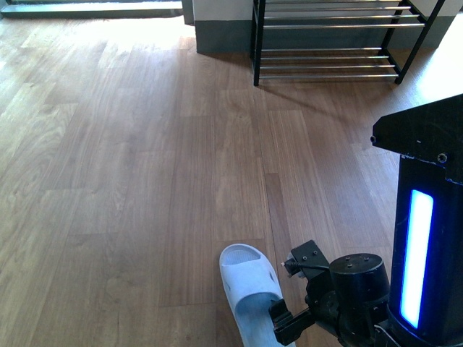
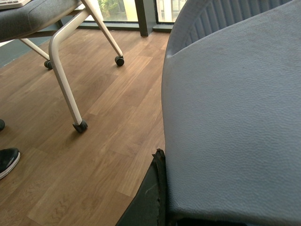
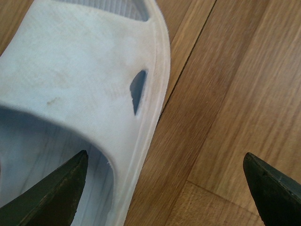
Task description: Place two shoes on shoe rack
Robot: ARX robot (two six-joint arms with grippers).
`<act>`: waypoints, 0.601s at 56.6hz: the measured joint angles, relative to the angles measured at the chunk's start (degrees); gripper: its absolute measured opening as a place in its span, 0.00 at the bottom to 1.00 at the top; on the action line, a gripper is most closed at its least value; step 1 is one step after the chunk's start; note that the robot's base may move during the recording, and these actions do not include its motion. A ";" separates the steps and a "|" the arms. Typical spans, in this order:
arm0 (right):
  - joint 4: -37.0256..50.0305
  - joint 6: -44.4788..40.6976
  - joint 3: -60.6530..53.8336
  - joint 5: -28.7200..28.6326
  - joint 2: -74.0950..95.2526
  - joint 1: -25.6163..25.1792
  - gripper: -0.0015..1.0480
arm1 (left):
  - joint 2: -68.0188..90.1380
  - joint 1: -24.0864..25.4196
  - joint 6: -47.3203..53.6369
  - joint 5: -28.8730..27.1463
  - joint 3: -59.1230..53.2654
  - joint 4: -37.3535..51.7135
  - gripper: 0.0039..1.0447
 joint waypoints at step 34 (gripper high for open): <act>-3.30 2.40 11.78 0.44 5.84 0.52 0.82 | 0.00 0.02 0.00 0.00 0.00 0.00 0.02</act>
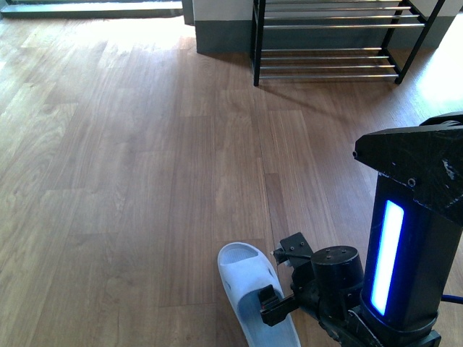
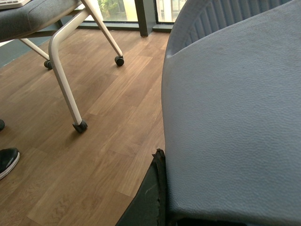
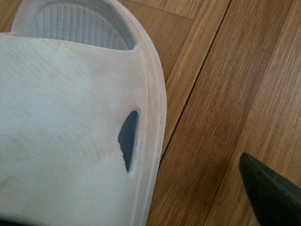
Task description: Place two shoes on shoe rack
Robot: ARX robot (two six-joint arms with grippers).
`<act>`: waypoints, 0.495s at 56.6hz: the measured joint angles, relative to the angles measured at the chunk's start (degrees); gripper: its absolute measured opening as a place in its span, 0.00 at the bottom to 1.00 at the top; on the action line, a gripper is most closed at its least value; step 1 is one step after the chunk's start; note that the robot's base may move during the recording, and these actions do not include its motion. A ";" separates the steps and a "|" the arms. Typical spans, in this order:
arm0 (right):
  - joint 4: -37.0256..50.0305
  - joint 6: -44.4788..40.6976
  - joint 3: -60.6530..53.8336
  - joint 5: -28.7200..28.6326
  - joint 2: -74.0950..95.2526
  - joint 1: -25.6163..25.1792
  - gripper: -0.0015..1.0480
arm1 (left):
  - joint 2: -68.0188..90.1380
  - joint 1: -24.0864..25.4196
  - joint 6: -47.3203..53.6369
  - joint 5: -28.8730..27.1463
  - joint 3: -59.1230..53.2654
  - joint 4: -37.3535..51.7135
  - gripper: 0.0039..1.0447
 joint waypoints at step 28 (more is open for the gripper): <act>0.87 -1.16 -5.20 2.19 -3.10 0.63 0.22 | 0.00 0.00 0.00 0.00 0.00 0.00 0.02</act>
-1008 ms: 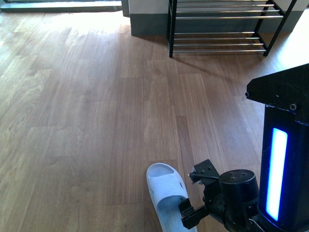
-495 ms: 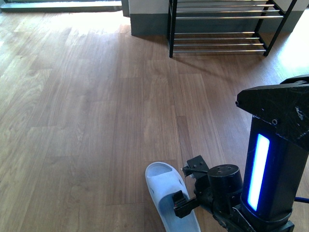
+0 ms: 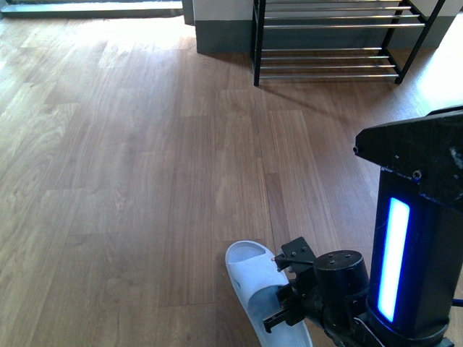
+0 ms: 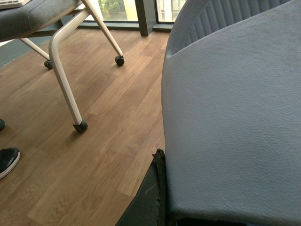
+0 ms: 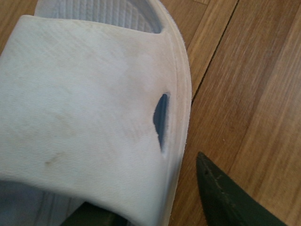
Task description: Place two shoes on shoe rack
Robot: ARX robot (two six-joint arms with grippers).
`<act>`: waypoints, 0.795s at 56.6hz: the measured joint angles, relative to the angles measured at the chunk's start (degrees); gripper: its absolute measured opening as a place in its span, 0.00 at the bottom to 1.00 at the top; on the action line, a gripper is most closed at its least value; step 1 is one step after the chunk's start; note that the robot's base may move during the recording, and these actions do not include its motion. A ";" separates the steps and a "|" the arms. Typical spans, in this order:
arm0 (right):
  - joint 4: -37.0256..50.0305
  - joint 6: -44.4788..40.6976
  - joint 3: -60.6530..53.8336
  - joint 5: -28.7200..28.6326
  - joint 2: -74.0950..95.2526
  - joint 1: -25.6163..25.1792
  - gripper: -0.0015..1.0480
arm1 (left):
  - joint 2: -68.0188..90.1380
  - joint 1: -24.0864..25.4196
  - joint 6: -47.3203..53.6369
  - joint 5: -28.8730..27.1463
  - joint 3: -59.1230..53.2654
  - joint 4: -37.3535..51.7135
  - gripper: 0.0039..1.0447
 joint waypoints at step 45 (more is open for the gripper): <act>14.10 -4.46 -16.33 2.56 -18.80 -0.50 0.02 | 0.00 0.00 0.00 0.00 0.00 0.00 0.02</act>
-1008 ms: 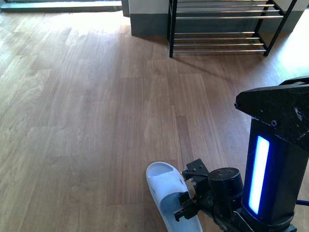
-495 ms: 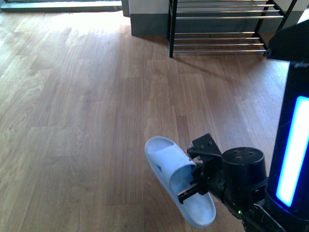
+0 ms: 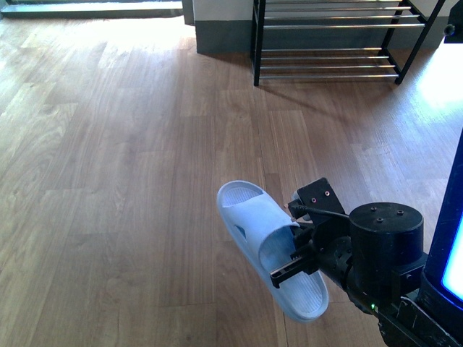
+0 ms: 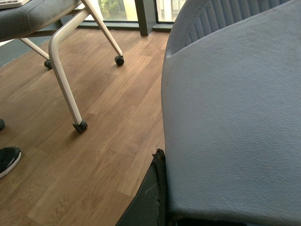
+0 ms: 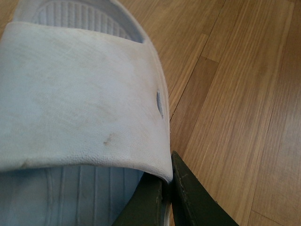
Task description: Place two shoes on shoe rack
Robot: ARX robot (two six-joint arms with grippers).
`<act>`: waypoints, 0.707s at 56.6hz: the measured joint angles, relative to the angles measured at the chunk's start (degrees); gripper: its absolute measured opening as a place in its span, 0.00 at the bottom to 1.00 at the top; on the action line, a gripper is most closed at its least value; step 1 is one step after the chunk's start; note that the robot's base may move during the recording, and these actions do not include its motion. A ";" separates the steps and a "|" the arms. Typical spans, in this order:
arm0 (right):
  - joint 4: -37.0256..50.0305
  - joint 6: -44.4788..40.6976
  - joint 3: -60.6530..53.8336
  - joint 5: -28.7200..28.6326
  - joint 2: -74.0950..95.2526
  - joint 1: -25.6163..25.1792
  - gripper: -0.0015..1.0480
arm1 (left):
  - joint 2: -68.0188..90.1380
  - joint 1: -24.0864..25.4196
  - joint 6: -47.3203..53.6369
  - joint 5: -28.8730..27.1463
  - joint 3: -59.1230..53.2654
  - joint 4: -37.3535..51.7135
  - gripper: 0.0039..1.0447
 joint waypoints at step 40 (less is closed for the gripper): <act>0.00 0.00 0.00 -0.02 0.00 -0.02 0.02 | 0.00 0.00 0.00 0.00 0.00 0.00 0.02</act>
